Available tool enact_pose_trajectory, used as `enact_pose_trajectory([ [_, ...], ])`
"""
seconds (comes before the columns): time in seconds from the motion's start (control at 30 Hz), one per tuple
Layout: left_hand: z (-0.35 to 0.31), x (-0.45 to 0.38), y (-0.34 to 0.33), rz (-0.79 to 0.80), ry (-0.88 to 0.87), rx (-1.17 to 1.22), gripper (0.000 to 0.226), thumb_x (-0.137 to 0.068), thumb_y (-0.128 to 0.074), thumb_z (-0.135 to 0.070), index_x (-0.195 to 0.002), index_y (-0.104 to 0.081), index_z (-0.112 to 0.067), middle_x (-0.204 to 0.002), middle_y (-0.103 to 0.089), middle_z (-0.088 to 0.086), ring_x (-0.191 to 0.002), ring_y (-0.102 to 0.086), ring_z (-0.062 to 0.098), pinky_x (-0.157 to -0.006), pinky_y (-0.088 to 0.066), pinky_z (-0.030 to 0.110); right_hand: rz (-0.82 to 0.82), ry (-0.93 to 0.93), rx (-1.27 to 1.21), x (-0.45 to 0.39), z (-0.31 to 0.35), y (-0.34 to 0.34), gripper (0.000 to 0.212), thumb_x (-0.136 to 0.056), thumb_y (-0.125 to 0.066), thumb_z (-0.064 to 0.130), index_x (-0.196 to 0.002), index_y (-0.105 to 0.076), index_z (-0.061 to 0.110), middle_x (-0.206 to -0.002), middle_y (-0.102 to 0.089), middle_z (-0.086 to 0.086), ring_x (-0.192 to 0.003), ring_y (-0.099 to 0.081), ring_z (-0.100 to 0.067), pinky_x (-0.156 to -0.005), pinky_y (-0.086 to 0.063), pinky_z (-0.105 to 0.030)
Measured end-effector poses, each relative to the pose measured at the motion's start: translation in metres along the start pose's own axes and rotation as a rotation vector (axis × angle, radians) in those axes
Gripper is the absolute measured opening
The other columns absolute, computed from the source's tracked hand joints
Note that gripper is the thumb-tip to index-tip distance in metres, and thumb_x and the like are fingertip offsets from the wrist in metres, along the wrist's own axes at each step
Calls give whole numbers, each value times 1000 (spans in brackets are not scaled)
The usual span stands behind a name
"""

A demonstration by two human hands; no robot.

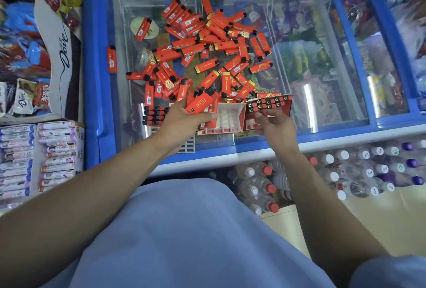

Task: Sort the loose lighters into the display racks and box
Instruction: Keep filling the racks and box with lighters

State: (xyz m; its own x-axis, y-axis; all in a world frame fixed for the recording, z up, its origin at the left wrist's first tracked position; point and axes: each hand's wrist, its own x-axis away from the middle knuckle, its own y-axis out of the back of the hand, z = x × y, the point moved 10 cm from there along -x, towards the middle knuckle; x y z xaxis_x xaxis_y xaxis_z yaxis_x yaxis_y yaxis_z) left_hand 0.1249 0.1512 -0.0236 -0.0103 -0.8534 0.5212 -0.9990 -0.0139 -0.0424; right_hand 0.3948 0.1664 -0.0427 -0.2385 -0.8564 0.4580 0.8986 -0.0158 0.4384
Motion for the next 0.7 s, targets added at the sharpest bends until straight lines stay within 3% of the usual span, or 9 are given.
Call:
enact_pose_trajectory([
  [0.2, 6, 0, 4, -24, 22, -21, 29, -82, -85, -14, -107, -71, -13, -76, -71, -8, -84, -72, 14, -83, -52, 30, -2, -13, -17, 0, -3, -9, 26, -84, -83, 32, -99, -64, 24, -84, -77, -2, -79, -76, -19, -84, -62, -39],
  [0.33, 8, 2, 4, -20, 39, -28, 29, -81, -85, -16, -105, -70, -14, -77, -71, -6, -88, -73, 19, -84, -53, 31, -30, -98, -105, -1, -1, -16, 40, -81, -86, 29, -108, -66, 7, -92, -77, -11, -67, -74, -12, -70, -63, -27],
  [0.4, 9, 2, 5, -19, 41, -37, 26, -81, -86, -16, -102, -69, -15, -75, -70, -6, -88, -73, 20, -85, -54, 33, -75, -120, -136, 5, 5, -12, 45, -79, -88, 34, -107, -62, 11, -93, -77, -12, -64, -72, -15, -67, -63, -30],
  [0.5, 8, 4, 6, -22, 43, -63, 22, -81, -86, -15, -94, -68, -17, -73, -68, -8, -82, -71, 15, -86, -55, 32, -164, 17, -15, 28, 38, 1, 44, -78, -82, 55, -96, -62, 21, -79, -69, -6, -65, -66, -16, -70, -59, -40],
  [0.6, 8, 6, 5, -11, 43, -123, 25, -80, -86, -14, -97, -68, -15, -78, -70, -5, -74, -69, 9, -77, -53, 27, 109, 190, -30, 62, 88, -32, 33, -83, -77, 53, -98, -68, 25, -74, -64, -10, -62, -58, -12, -63, -53, -34],
  [0.7, 6, 9, -5, 60, 32, -136, 31, -81, -82, -6, -109, -69, -10, -94, -78, 5, -88, -76, 19, -81, -62, 37, 304, 274, 23, 83, 113, -68, 25, -89, -77, 39, -107, -66, 25, -77, -64, -8, -61, -59, -9, -54, -52, -29],
])
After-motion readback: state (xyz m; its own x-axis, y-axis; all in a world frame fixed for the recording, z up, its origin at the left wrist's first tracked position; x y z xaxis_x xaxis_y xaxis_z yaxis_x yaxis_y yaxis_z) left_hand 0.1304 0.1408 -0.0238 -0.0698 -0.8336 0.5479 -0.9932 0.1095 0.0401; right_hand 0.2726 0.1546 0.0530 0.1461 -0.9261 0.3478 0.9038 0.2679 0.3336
